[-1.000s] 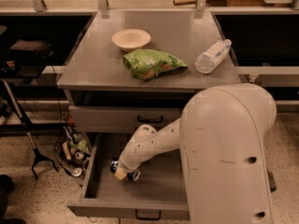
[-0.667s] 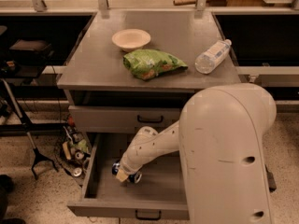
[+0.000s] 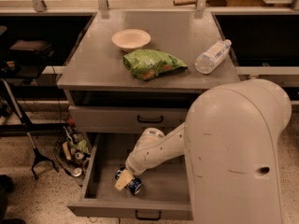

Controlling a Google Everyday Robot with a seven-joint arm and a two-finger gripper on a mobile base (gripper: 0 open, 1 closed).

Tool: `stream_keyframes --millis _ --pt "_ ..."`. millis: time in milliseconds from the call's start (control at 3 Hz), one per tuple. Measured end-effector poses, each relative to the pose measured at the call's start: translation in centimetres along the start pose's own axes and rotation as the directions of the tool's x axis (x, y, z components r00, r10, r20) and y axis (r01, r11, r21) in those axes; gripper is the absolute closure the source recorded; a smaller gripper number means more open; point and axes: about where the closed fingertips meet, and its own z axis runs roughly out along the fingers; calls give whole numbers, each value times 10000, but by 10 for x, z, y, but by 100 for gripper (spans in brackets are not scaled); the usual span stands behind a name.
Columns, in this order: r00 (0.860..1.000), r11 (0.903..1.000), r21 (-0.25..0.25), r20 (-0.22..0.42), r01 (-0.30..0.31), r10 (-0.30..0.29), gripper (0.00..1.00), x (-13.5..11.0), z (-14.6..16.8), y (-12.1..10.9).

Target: Place pepsi can into middle drawer

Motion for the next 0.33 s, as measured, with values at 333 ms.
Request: stream_keyframes --millis 333 --pt "10000 10000 27 11 -60 60 0 0 -1 0"
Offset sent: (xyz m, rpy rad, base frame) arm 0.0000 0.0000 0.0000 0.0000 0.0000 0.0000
